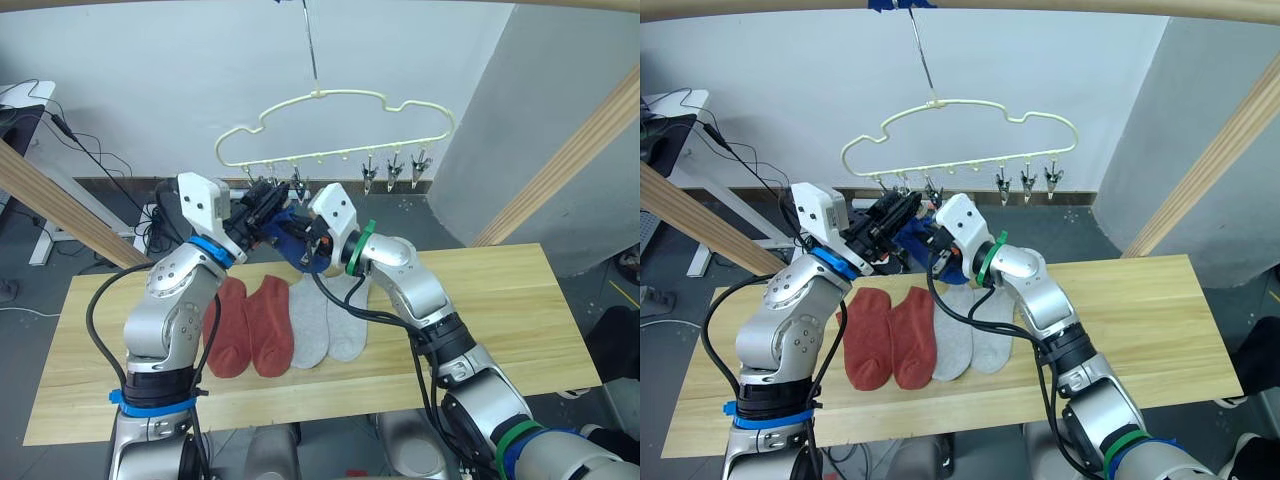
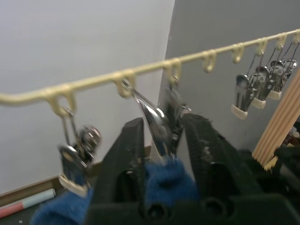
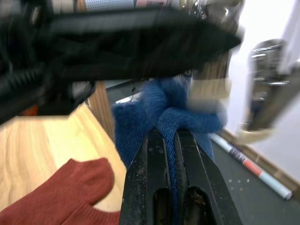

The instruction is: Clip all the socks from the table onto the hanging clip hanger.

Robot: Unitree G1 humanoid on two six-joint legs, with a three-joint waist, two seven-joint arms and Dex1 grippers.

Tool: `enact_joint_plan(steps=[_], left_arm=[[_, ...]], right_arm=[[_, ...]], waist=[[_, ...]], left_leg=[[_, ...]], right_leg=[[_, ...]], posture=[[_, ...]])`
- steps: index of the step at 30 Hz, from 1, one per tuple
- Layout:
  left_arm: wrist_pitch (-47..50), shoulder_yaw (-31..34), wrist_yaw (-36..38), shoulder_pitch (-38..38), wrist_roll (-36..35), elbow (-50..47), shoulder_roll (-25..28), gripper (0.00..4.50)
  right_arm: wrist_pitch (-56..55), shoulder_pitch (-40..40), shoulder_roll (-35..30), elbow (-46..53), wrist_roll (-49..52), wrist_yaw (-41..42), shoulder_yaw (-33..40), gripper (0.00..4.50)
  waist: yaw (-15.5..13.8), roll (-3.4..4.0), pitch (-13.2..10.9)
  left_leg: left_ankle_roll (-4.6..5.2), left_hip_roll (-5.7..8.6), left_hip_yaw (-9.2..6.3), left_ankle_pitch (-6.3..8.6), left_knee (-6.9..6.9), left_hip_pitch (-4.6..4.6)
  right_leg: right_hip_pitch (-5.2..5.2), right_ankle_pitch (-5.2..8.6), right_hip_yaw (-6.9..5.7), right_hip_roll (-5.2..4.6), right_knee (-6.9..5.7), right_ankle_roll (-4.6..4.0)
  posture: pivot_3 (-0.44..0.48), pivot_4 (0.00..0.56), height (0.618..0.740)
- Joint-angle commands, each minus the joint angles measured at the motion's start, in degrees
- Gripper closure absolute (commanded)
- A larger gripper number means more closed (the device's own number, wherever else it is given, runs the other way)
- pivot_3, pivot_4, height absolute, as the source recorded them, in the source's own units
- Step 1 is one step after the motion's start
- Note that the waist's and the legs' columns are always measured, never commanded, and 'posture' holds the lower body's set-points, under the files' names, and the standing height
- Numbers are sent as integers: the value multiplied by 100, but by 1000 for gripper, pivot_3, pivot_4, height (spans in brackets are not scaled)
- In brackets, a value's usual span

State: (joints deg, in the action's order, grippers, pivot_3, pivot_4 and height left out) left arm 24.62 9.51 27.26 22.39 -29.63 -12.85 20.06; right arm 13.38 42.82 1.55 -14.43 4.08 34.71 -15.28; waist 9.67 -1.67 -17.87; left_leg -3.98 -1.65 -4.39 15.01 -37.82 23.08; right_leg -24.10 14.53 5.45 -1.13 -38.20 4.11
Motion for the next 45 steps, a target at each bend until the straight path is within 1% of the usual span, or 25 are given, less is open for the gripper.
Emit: enact_joint_plan(steps=[1,2,17,18,21,23,24,32,38,42,45], left_arm=[[-7,102,111,-38,-138,-139,76,1931],[1,102,134,-54,-141,-132,95,1638],[-15,158,72,-284,-123,-320,232,1638],[-18,157,65,-296,-123,-336,239,1613],[-26,159,57,-315,-115,-371,256,1613],[-69,168,49,-323,-91,-387,259,1613],[-96,179,54,-337,-79,-404,267,1613],[-301,203,-4,-565,87,-616,291,1613],[-859,-92,57,-811,569,-750,254,1613],[-1216,-247,-60,-944,854,-792,113,1613],[-1411,-369,-188,-973,1038,-795,-33,1613]], right_arm=[[-180,130,111,166,100,-4,46,4500],[-193,139,114,150,97,-6,47,4500],[-299,149,82,-2,-126,-162,-17,4500],[-295,137,75,3,-132,-177,-20,3969],[-287,101,42,37,-171,-191,-51,3080],[-301,73,-15,70,-235,-174,-107,2317],[-303,46,-60,102,-277,-156,-150,2011],[-42,-500,-706,974,-399,60,-263,2011],[501,-1134,-1427,2442,-272,352,-169,2011],[875,-1550,-1952,3426,32,584,82,2011],[1086,-1753,-2248,3919,262,665,288,2011]], waist=[[0,0,0],[0,0,0],[-2,0,0],[-3,0,0],[-3,0,0],[-3,0,0],[-4,0,0],[-20,0,0],[-30,0,0],[-42,0,0],[-45,-1,1]], left_leg=[[0,0,0,0,0,0],[0,0,0,0,0,0],[0,0,0,0,0,-1],[0,0,0,0,0,-1],[0,0,0,0,0,0],[0,0,0,0,0,0],[0,0,0,0,0,0],[0,0,1,0,1,2],[0,0,1,0,1,1],[0,2,1,0,0,2],[0,1,2,0,0,2]], right_leg=[[0,0,0,0,-1,0],[0,0,0,0,-1,0],[-1,0,1,0,-1,0],[-1,0,1,0,-1,0],[-1,0,1,0,-1,-1],[-1,0,1,0,-1,-1],[-1,0,1,0,-1,-1],[0,0,1,-1,4,0],[0,0,2,0,2,0],[1,0,3,-1,6,0],[2,0,3,0,6,1]], posture=[[-204,279,740],[-204,279,740],[-194,280,740],[-194,280,740],[-194,280,740],[-194,280,740],[-194,280,740],[-192,281,740],[-197,286,740],[-200,286,740],[-210,290,740]])
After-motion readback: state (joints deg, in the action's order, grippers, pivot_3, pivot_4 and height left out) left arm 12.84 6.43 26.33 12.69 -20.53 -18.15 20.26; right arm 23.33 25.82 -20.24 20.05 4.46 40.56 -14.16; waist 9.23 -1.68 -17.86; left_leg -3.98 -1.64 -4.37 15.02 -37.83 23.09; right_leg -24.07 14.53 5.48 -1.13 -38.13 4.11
